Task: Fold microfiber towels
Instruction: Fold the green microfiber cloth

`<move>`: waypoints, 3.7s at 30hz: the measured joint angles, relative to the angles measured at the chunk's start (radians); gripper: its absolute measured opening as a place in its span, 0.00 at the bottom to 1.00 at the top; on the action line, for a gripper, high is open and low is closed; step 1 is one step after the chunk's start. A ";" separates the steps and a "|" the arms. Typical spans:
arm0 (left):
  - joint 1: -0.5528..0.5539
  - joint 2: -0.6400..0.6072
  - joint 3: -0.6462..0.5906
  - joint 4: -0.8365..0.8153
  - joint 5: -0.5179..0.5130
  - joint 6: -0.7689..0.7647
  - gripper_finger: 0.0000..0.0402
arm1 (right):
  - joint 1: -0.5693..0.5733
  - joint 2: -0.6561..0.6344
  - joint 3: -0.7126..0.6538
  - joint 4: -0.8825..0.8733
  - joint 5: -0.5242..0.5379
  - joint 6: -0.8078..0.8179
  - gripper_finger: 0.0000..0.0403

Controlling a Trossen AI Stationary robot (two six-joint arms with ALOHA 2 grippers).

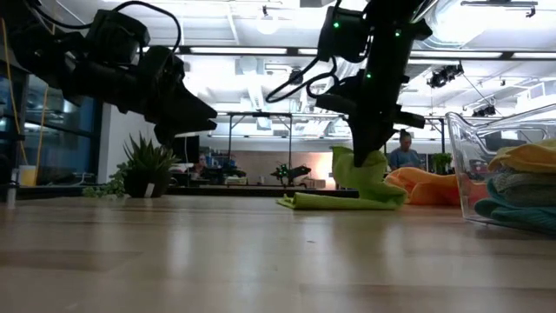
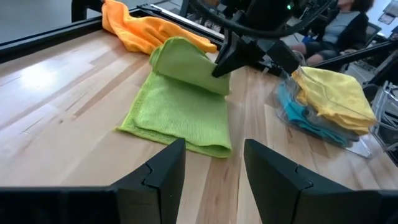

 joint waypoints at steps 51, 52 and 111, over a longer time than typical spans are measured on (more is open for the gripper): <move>0.000 0.000 0.000 -0.001 -0.027 -0.035 0.38 | -0.041 -0.037 0.000 0.061 -0.142 -0.099 0.62; 0.000 0.000 0.000 0.000 -0.033 -0.035 0.38 | -0.041 -0.035 0.000 0.058 -0.156 -0.117 0.62; -0.096 0.862 0.961 -0.620 -0.161 1.219 0.38 | 0.046 -0.516 0.000 -0.066 0.036 -0.185 0.62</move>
